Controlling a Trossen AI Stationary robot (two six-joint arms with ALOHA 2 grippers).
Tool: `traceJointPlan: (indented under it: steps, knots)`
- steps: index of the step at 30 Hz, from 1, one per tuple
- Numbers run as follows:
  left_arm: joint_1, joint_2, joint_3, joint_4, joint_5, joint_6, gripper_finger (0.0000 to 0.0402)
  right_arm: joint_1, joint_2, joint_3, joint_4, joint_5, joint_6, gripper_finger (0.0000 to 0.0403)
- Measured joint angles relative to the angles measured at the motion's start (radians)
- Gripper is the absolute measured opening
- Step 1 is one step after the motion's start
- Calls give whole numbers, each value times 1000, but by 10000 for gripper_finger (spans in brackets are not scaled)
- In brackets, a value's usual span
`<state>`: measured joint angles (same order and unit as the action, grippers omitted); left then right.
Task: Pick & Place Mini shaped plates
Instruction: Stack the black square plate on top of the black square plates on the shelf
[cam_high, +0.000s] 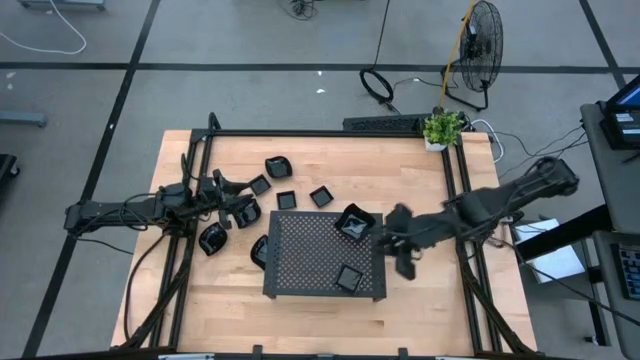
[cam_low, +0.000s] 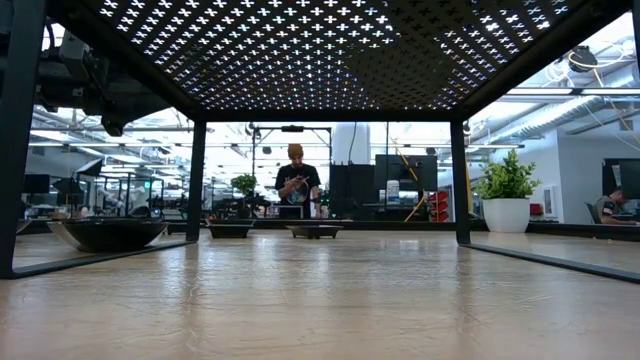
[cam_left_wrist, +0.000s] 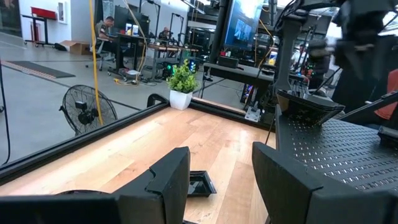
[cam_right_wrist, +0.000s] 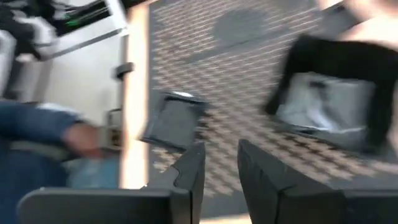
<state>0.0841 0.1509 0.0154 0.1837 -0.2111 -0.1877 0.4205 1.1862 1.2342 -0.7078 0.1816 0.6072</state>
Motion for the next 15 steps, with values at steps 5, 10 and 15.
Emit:
traceJointPlan:
  steps: [5, 10, 15]
  knots:
    - [0, 0, 0, 0, 0, 0, 177, 69, -195, -194, -11, 286, -29, 68]
    - [0, 0, 0, 0, 0, 0, 177, 105, -410, -508, 166, 483, -112, 62]
    - [0, 0, 0, 0, 0, 0, 177, 91, -589, -781, 473, 504, -320, 57]
